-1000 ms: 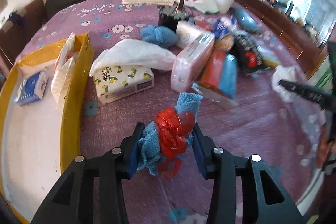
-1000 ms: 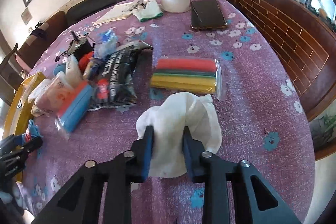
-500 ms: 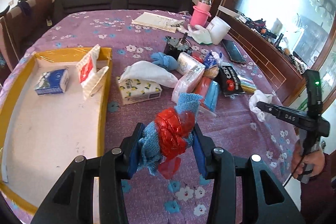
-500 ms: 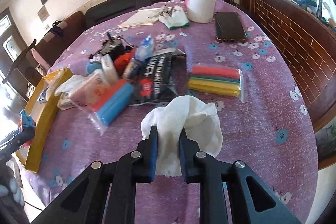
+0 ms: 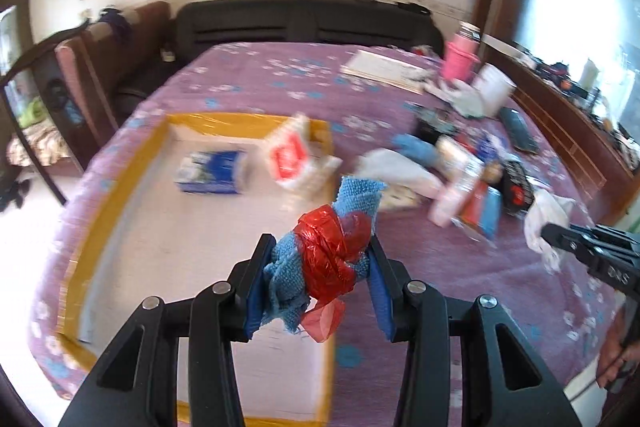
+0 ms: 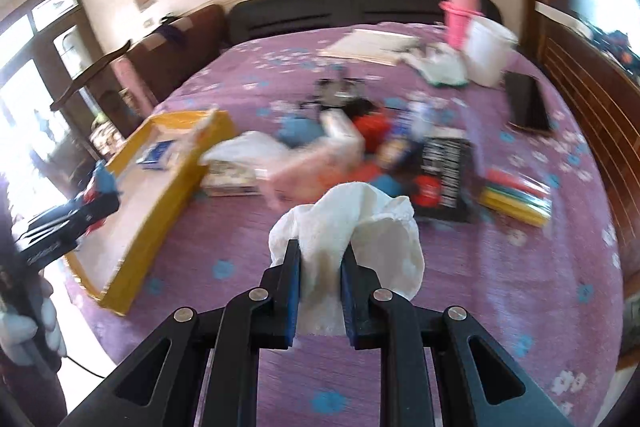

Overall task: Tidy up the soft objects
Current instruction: 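Carry both cloths over the yellow tray and open both grippers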

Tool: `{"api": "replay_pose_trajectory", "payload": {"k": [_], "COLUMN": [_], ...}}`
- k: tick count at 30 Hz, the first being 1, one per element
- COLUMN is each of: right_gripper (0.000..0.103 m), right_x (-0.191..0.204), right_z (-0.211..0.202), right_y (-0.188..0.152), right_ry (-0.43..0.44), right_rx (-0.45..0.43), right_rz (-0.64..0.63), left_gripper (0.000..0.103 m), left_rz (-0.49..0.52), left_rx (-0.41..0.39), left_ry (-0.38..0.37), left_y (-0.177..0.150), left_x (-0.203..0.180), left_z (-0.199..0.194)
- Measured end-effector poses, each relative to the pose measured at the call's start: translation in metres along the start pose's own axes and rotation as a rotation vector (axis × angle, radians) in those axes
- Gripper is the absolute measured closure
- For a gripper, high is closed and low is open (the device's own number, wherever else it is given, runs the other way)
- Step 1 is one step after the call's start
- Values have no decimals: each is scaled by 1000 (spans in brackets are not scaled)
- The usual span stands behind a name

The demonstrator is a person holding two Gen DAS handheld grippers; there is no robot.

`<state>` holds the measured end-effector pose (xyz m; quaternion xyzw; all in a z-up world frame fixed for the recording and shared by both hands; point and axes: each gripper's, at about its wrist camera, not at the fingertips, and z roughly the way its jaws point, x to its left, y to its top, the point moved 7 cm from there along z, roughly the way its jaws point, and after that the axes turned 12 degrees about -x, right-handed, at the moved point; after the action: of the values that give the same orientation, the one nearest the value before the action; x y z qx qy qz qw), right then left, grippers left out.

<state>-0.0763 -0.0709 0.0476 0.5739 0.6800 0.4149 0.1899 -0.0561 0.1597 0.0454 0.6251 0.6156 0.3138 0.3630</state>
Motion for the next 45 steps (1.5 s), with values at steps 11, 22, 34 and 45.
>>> {"api": "replay_pose_trajectory", "payload": {"k": [11,22,34,45], "right_gripper": [83,83,83,83], "right_x": [127,188,198,199], "right_z": [61,134,180,191], "right_y": [23,31,23,23], "right_ry": [180,237,227,221], "right_rx": [58,118,179,188], "right_rz": [-123,-168,-171,-166], "left_gripper": [60,60,59,56], "left_rz": [-4,5,-51,-59], "left_rx": [-5,85,161,173], "left_ry": [114,179,171,199], "left_y": [15,15,11,12], "left_x": [69,115,140,149], "left_z": [11,75,113,122]}}
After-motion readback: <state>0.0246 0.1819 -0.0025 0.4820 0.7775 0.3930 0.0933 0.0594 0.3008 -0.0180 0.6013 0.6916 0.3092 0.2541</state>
